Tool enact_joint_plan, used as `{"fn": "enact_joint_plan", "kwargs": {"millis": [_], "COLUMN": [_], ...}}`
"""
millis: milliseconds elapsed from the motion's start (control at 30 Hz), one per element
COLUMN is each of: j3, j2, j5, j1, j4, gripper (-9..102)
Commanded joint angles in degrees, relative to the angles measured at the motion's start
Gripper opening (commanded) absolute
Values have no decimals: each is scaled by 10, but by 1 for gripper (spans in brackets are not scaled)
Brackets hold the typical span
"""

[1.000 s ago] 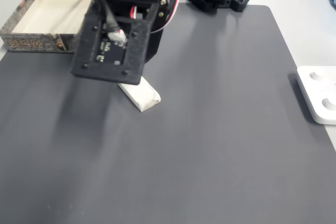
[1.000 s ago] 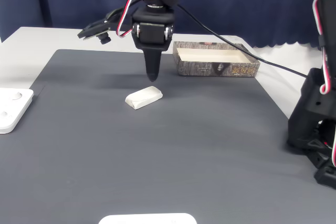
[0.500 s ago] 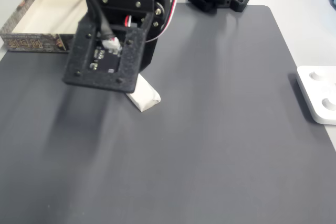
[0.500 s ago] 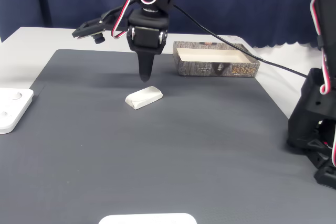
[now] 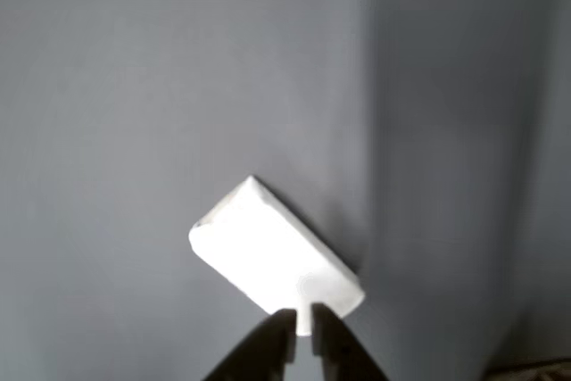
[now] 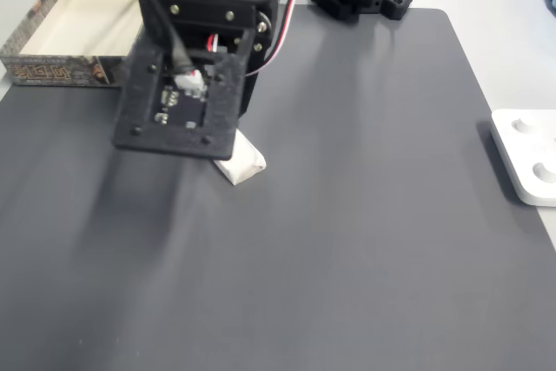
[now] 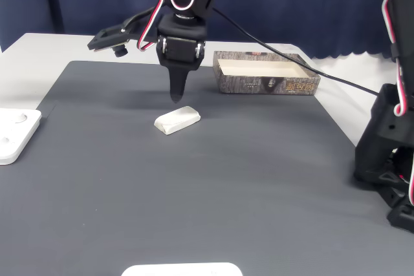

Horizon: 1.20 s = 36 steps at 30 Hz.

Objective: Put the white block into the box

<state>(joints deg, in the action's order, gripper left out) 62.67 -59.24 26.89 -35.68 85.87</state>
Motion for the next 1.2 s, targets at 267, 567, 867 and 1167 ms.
{"fn": "enact_joint_plan", "kwargs": {"millis": [267,567,867,1167], "j3": [-6,-2,21,16], "j2": [-12,-17,-28,-31], "j5": [162,228,288,384], "j1": [3,1,0,-1], "j4": [-5,-5,-6,-28], "gripper": [-2,-2,-2,-2]}}
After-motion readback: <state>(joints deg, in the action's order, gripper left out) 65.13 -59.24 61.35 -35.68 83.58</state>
